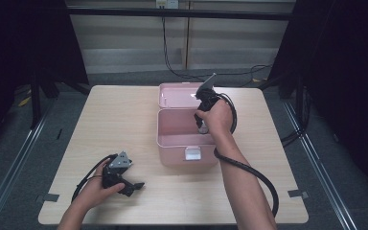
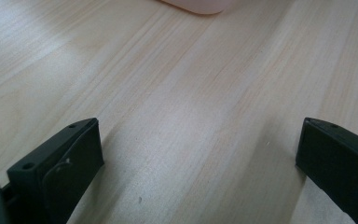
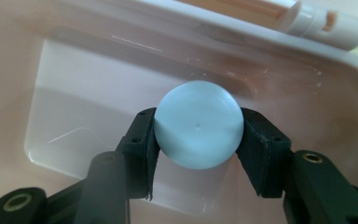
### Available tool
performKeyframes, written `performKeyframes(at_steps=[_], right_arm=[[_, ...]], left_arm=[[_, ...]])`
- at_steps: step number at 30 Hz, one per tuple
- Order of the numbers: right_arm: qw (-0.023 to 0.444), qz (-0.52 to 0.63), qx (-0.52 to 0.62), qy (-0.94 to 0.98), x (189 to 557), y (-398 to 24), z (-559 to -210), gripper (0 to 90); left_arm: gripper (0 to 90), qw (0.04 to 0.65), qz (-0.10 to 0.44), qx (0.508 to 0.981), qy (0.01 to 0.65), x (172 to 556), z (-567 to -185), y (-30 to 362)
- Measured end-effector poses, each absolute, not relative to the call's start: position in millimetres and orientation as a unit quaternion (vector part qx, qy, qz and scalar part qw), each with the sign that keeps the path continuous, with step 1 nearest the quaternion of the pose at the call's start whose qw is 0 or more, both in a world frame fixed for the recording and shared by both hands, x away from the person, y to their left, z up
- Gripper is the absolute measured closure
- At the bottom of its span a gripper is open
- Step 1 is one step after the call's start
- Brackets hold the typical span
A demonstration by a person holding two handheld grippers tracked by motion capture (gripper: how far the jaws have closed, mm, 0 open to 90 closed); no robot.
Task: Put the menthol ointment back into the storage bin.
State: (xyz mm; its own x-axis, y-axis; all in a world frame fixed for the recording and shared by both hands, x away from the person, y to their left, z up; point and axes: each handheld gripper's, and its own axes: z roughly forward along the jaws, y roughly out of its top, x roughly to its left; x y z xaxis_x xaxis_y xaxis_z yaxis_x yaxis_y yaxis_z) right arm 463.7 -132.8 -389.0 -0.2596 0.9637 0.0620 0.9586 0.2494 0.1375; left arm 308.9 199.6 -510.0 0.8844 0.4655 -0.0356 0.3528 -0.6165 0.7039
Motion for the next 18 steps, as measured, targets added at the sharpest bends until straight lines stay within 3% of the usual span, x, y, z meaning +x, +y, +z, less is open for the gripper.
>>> performKeyframes(at_steps=[18], right_arm=[[0.029,0.079,0.615,0.784,464.9,-133.7,-397.8,50.2]], left_arm=[[0.0,0.373,0.077,0.896,0.228,308.9,-510.0,199.6]])
